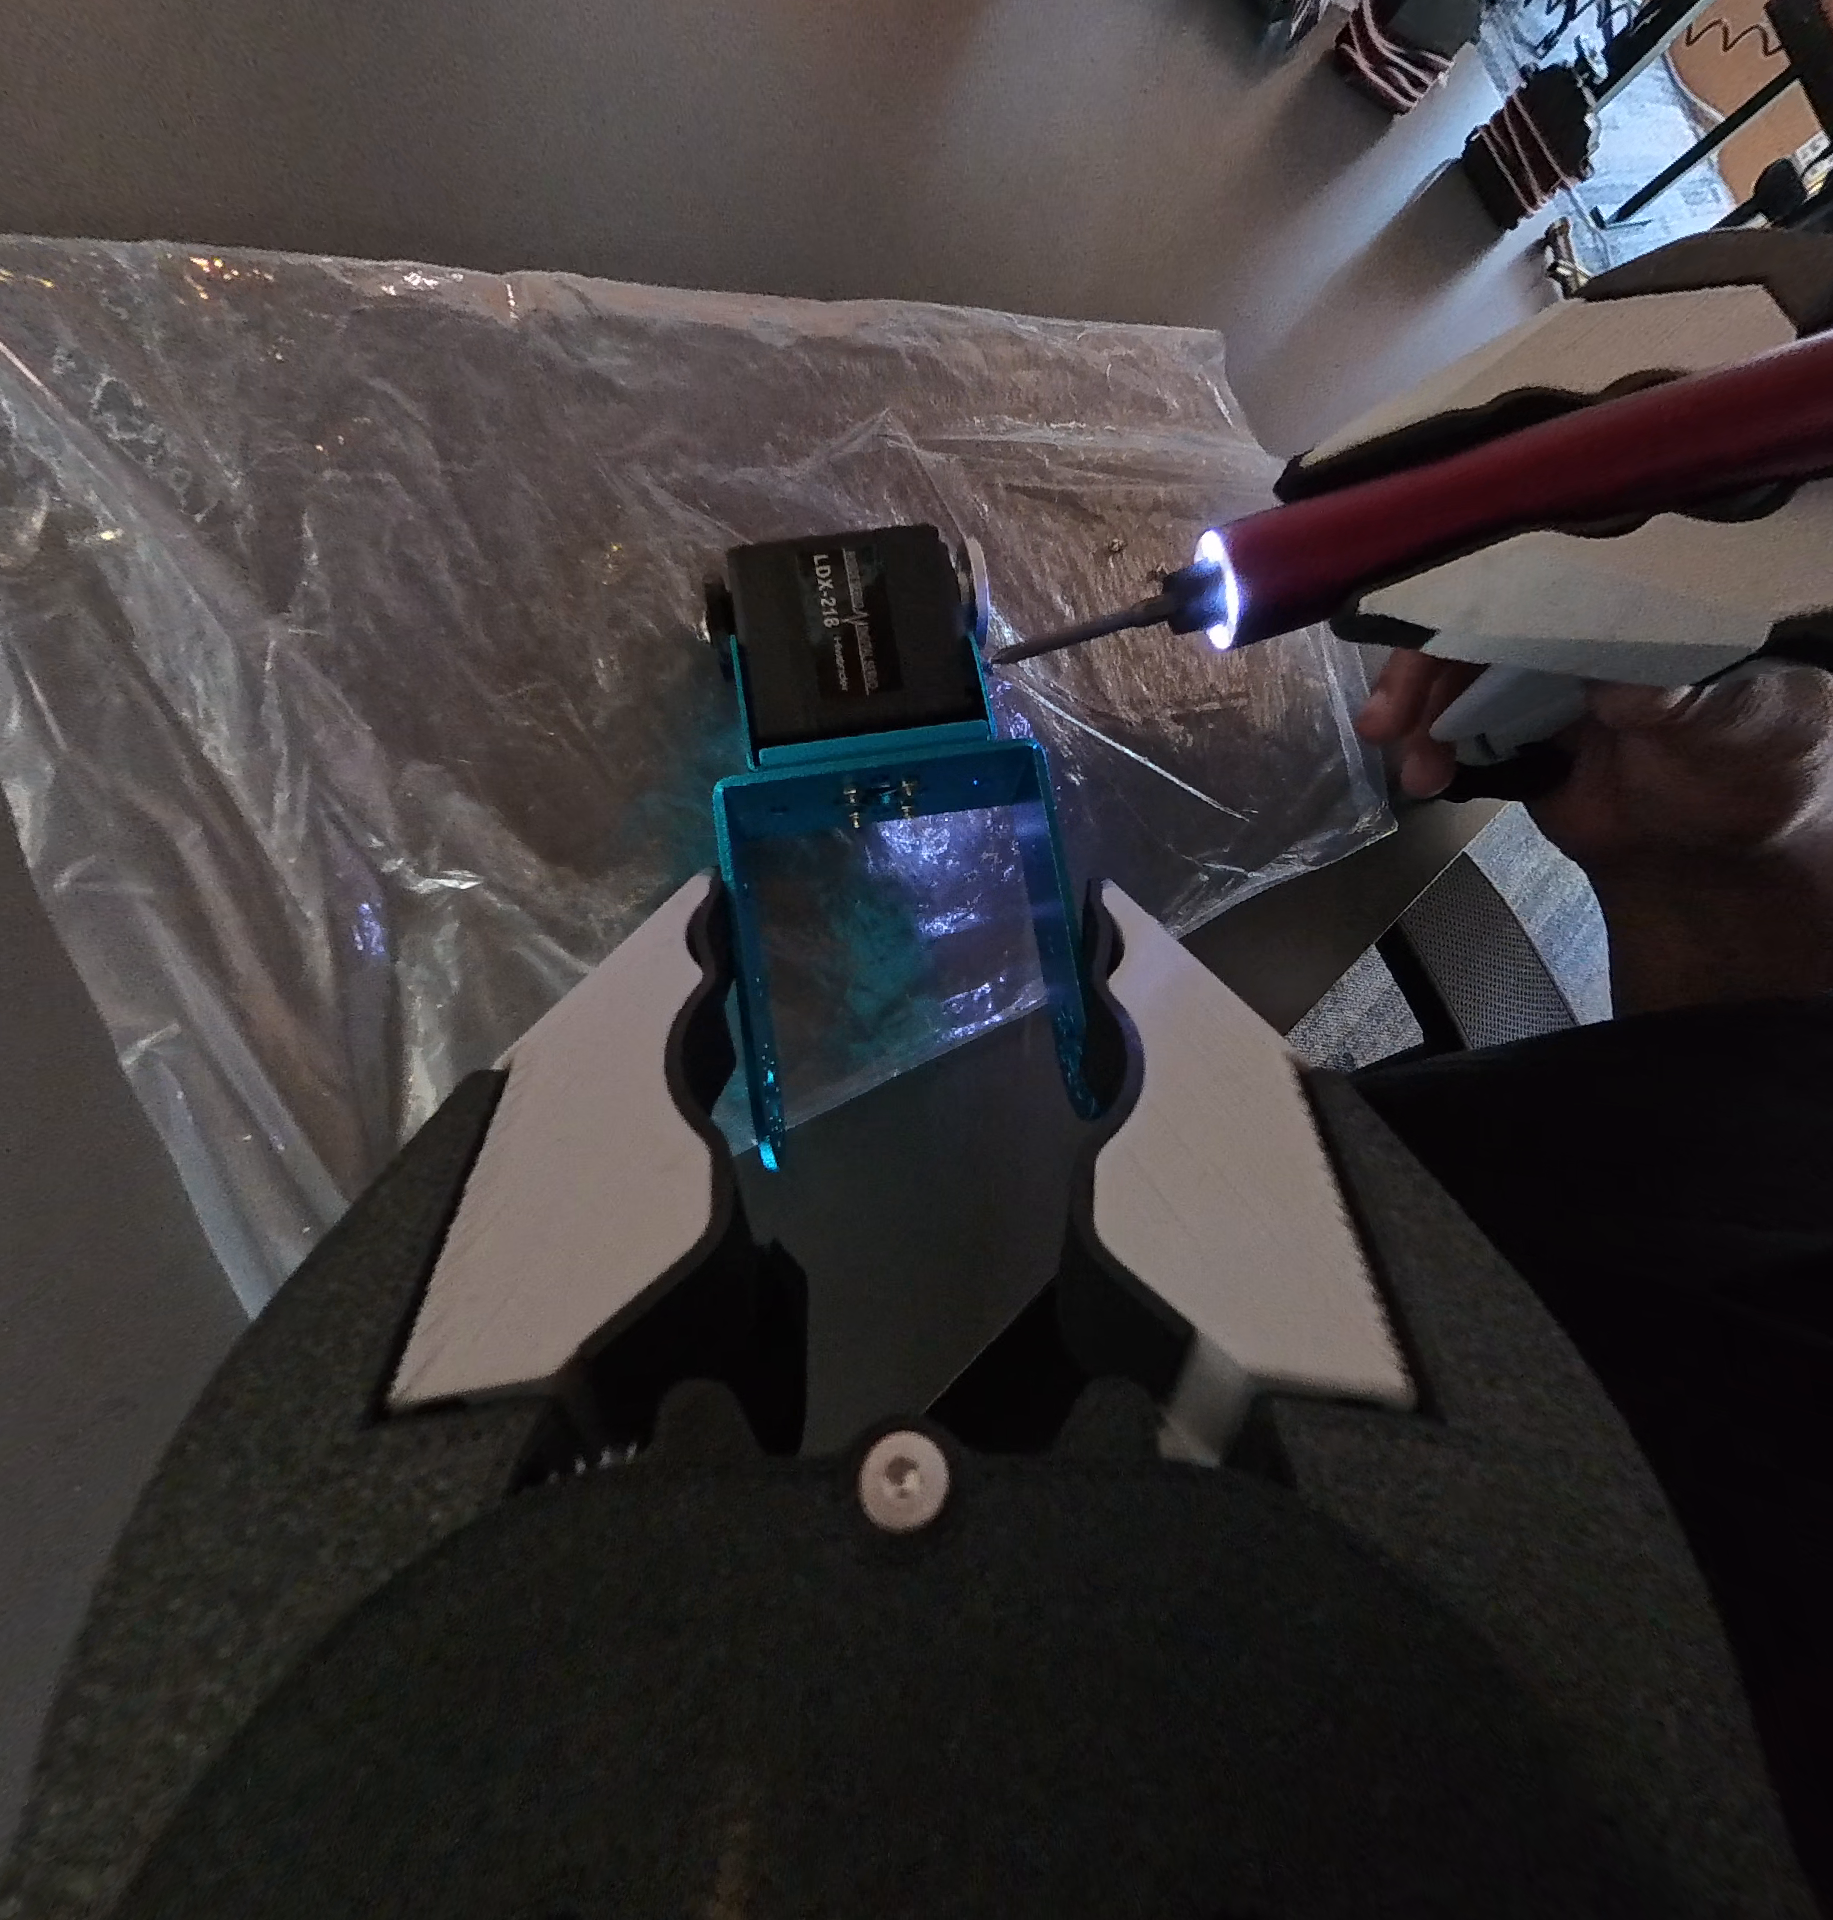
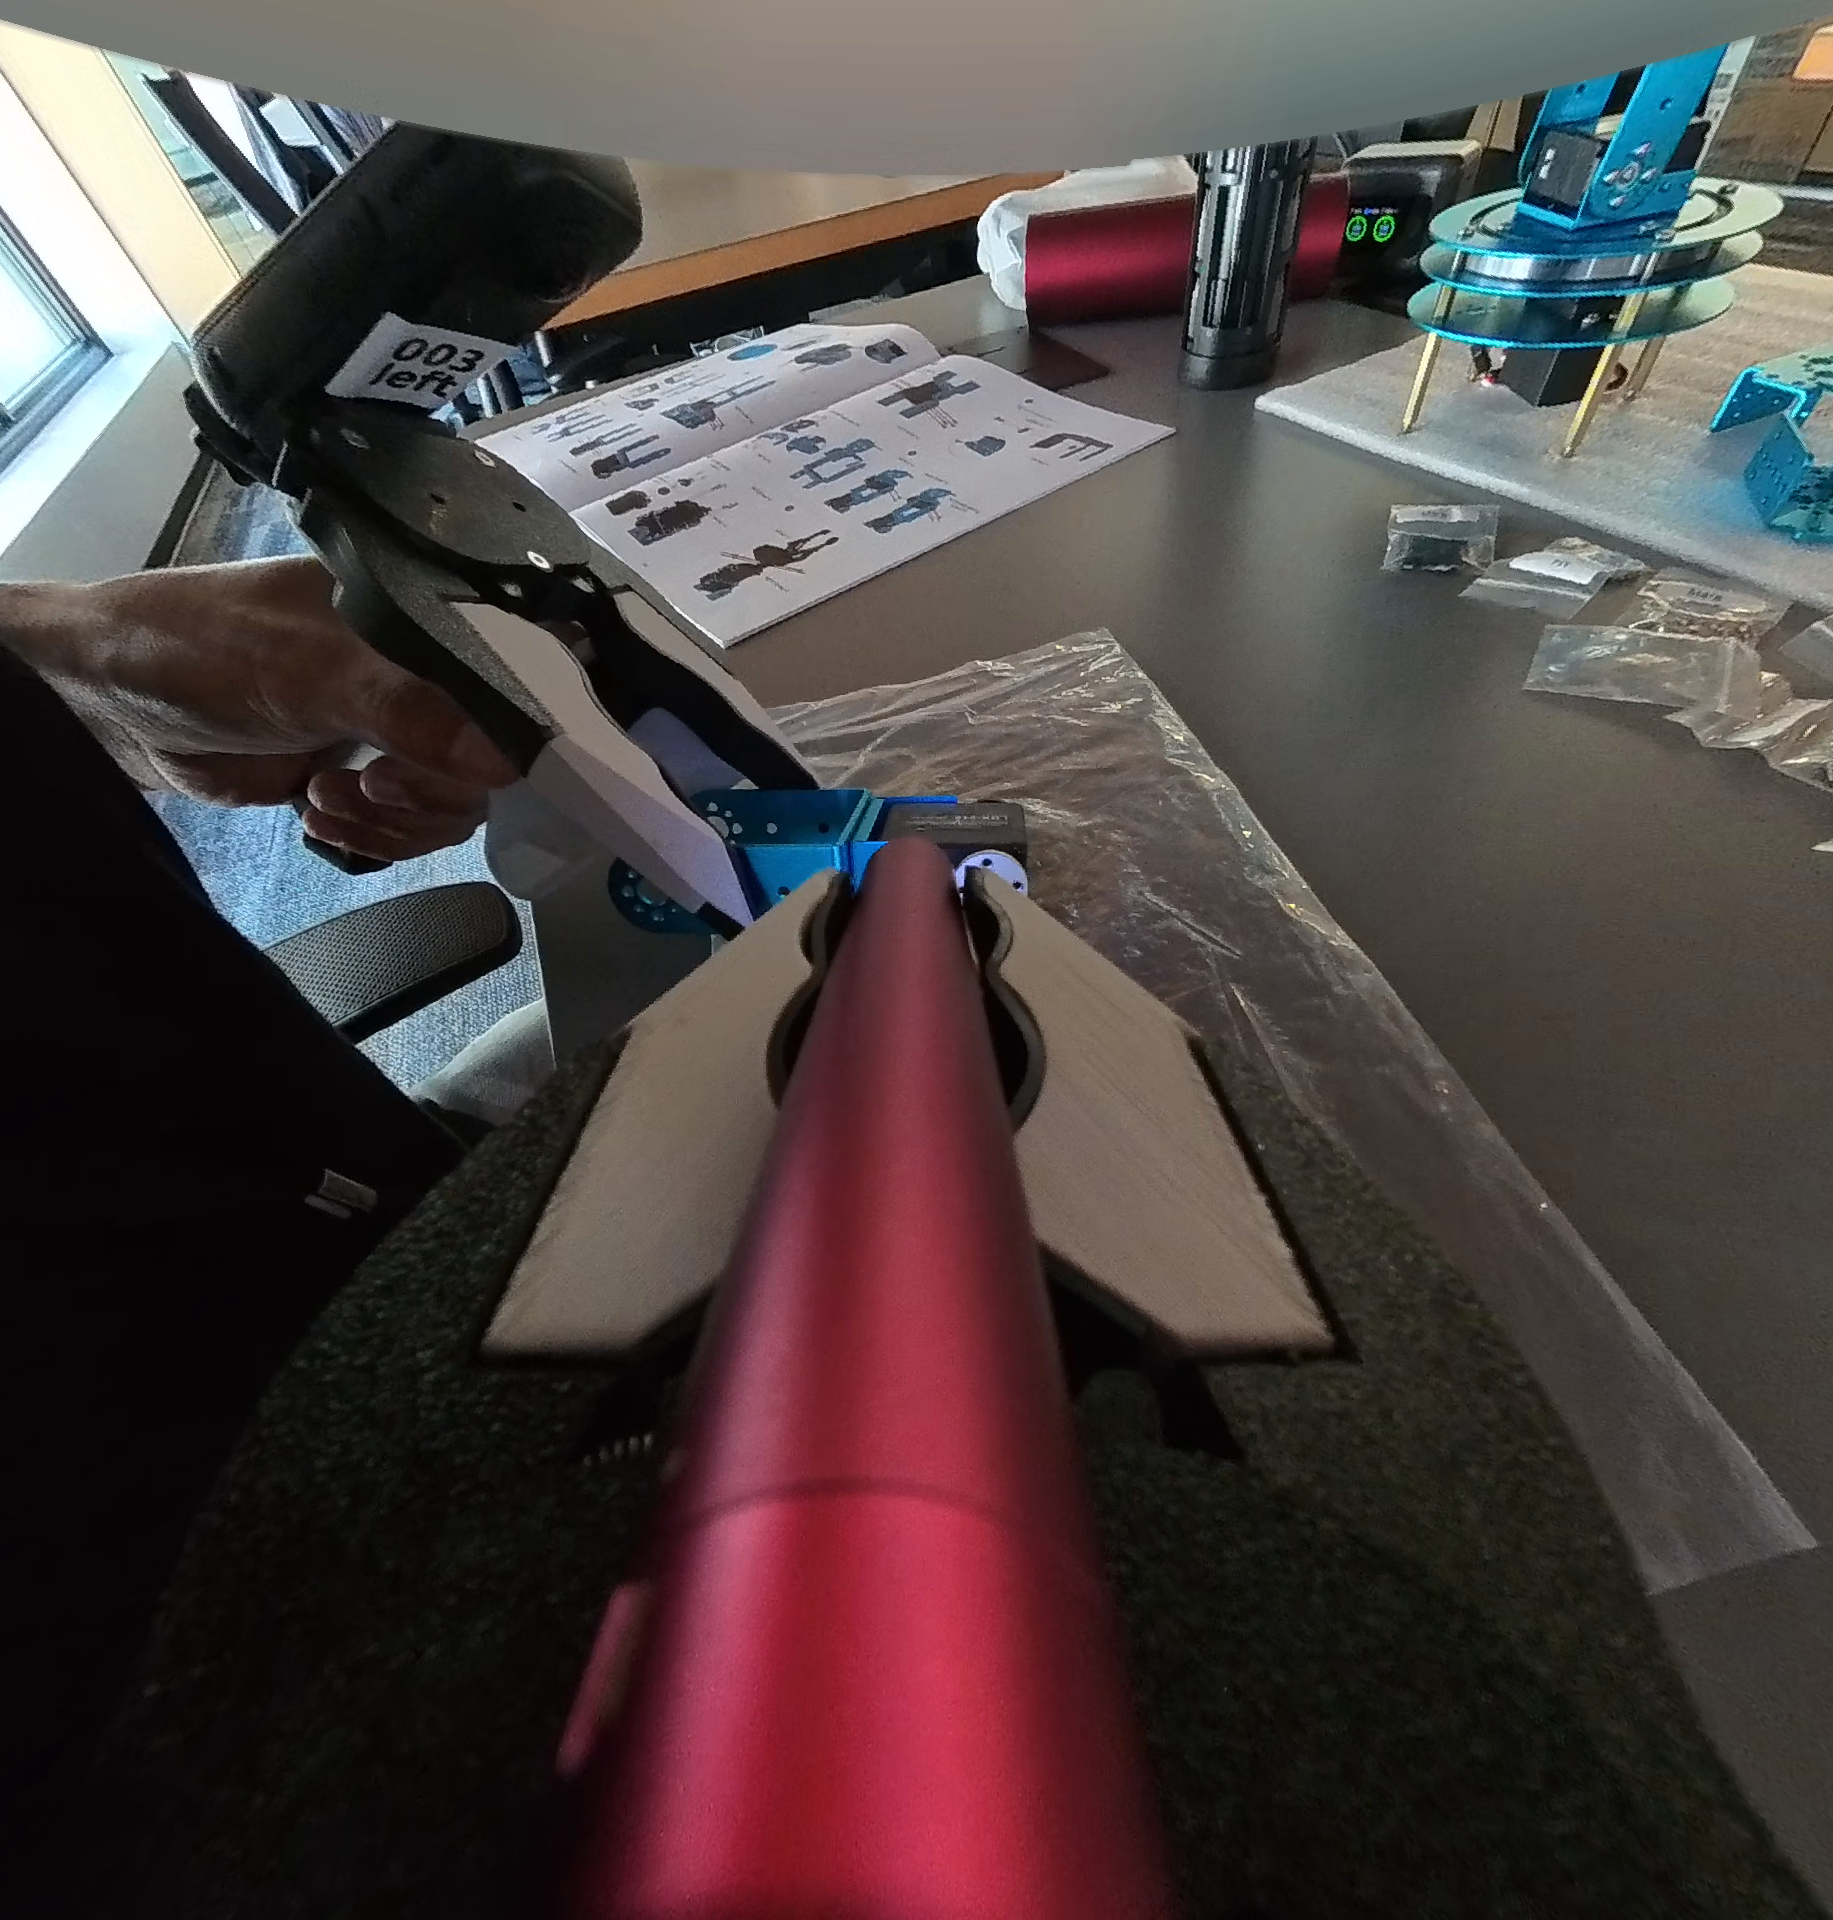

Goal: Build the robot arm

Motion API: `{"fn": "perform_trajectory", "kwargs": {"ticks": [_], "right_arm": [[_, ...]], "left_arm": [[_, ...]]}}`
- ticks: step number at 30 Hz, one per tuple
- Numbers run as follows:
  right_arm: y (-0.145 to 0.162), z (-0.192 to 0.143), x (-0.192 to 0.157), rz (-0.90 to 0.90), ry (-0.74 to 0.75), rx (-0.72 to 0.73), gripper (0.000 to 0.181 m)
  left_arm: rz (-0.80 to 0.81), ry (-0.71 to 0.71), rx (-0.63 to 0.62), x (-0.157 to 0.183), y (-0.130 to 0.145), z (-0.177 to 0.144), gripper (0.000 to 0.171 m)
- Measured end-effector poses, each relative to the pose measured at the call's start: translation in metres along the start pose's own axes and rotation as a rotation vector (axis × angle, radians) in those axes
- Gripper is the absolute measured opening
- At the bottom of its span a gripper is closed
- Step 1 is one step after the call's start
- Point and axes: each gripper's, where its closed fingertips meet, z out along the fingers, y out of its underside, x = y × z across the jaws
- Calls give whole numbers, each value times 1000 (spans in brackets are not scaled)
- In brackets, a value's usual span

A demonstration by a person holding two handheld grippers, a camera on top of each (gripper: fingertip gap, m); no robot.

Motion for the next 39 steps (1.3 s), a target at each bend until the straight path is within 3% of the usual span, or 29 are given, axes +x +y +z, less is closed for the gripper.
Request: {"fn": "perform_trajectory", "kwargs": {"ticks": [15, 25, 39], "right_arm": [[2, 0, -1, -26, 5, -7, 22], [4, 1, -7, -230, 15, -33, 22], [5, 1, -6, -249, -20, -27, 22]], "left_arm": [[8, -1, -7, 0, 0, 0, 66], [30, -10, -38, 0, 2, 0, 65], [39, -14, -39, -1, 2, 1, 66]]}}
